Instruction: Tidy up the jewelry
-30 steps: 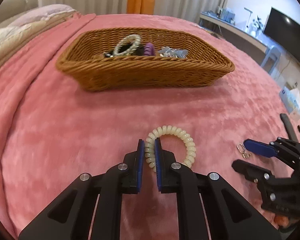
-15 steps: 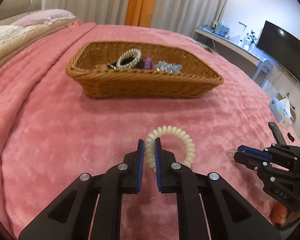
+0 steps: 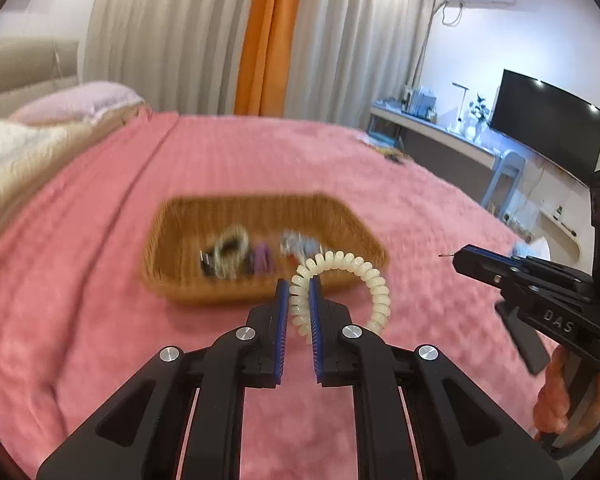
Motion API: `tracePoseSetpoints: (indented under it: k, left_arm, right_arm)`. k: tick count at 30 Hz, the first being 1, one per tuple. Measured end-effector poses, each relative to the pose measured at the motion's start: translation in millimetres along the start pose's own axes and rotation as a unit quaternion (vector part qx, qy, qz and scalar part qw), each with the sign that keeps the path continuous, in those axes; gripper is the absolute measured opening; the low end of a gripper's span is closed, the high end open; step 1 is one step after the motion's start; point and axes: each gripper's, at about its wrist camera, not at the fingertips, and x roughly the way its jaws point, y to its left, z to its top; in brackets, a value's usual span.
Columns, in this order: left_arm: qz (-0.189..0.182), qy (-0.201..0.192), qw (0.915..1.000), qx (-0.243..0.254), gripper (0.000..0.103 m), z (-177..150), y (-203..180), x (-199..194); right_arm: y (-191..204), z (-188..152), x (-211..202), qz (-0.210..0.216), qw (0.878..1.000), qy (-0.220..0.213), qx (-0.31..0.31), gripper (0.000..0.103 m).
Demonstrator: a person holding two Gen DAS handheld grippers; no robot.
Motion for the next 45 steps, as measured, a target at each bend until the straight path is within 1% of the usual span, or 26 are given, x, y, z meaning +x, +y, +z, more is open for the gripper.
tracePoseSetpoints:
  k: [3, 6, 9, 11, 15, 19, 22, 24, 27, 29, 30, 31, 33, 34, 35, 36, 37, 38, 39, 40, 41, 45]
  left_arm:
    - [0.012, -0.011, 0.9999, 0.006, 0.009, 22.1, -1.5, 6.9]
    - [0.016, -0.024, 0.9996, 0.003, 0.009, 44.7, 4.2, 26.9]
    - [0.025, -0.019, 0.9995, -0.009, 0.009, 58.2, 13.5, 56.1]
    - [0.027, -0.010, 0.9994, -0.021, 0.009, 60.5, 21.3, 77.7]
    - [0.038, 0.006, 0.9987, -0.034, 0.009, 57.7, 32.9, 123.1]
    - [0.033, 0.019, 0.9984, -0.041, 0.009, 50.0, 41.4, 148.5]
    - [0.041, 0.032, 0.9979, -0.039, 0.009, 38.5, 43.6, 161.9]
    - [0.043, 0.039, 0.9976, -0.037, 0.009, 36.4, 45.7, 167.0]
    - [0.041, 0.035, 0.9977, -0.042, 0.010, 37.7, 49.2, 164.4]
    - [0.038, 0.028, 0.9977, -0.047, 0.023, 38.6, 51.2, 161.1]
    - [0.039, 0.022, 0.9978, -0.050, 0.033, 38.6, 52.3, 157.1]
    - [0.039, 0.018, 0.9978, -0.051, 0.040, 39.4, 53.6, 155.4]
    - [0.033, 0.011, 0.9978, -0.057, 0.043, 40.1, 55.4, 149.9]
    - [0.029, 0.006, 0.9978, -0.059, 0.043, 40.2, 55.7, 145.6]
    - [0.026, 0.001, 0.9978, -0.061, 0.045, 40.3, 56.1, 141.4]
    - [0.024, -0.005, 0.9976, -0.064, 0.052, 40.3, 56.0, 136.3]
    - [0.023, -0.011, 0.9975, -0.067, 0.057, 40.2, 55.7, 131.5]
    - [0.020, -0.019, 0.9973, -0.068, 0.059, 40.0, 55.4, 125.0]
    - [0.016, -0.023, 0.9972, -0.069, 0.063, 39.8, 54.2, 119.8]
    - [0.012, -0.030, 0.9971, -0.070, 0.066, 39.4, 52.7, 111.1]
    - [0.008, -0.034, 0.9969, -0.070, 0.067, 39.0, 51.5, 105.0]
    - [0.003, -0.063, 0.9960, -0.063, 0.072, 35.4, 40.2, 68.0]
  right_arm:
    - [-3.5, 28.7, 14.2, 0.005, 1.000, -0.014, 0.005, 0.009]
    - [-8.4, 50.7, 39.0, 0.015, 1.000, -0.018, 0.015, 0.009]
    - [-11.4, 63.0, 74.3, 0.020, 1.000, -0.009, 0.018, 0.009]
    - [-15.4, 66.8, 103.3, 0.021, 0.999, 0.006, 0.032, 0.009]
    - [-25.4, 67.2, 154.3, 0.034, 0.997, 0.039, 0.055, 0.009]
    - [-38.4, 57.6, 193.2, 0.034, 0.994, 0.077, 0.072, 0.009]
    - [-42.8, 49.7, 206.8, 0.038, 0.992, 0.092, 0.080, 0.009]
    - [-43.3, 45.6, 212.1, 0.036, 0.991, 0.098, 0.079, 0.009]
    - [-42.8, 45.5, 211.2, 0.038, 0.991, 0.097, 0.080, 0.009]
    - [-42.5, 46.6, 208.4, 0.043, 0.992, 0.092, 0.079, 0.010]
    - [-42.1, 47.7, 207.6, 0.042, 0.992, 0.090, 0.079, 0.010]
    - [-42.0, 47.9, 205.7, 0.043, 0.992, 0.089, 0.079, 0.010]
    - [-44.1, 48.7, 204.3, 0.047, 0.992, 0.087, 0.082, 0.010]
    - [-46.0, 48.7, 202.2, 0.051, 0.991, 0.086, 0.086, 0.012]
    - [-47.3, 48.3, 199.5, 0.053, 0.991, 0.085, 0.089, 0.016]
    - [-48.5, 48.1, 196.7, 0.052, 0.991, 0.083, 0.091, 0.019]
    - [-48.7, 48.6, 193.3, 0.050, 0.991, 0.079, 0.092, 0.026]
    - [-48.9, 48.6, 186.8, 0.047, 0.992, 0.073, 0.094, 0.034]
    - [-48.3, 49.2, 182.1, 0.045, 0.992, 0.070, 0.094, 0.038]
    - [-47.3, 49.4, 173.4, 0.041, 0.993, 0.062, 0.094, 0.047]
    - [-45.1, 50.2, 165.8, 0.038, 0.993, 0.055, 0.093, 0.049]
    - [-34.7, 51.1, 132.6, 0.038, 0.995, 0.033, 0.080, 0.049]
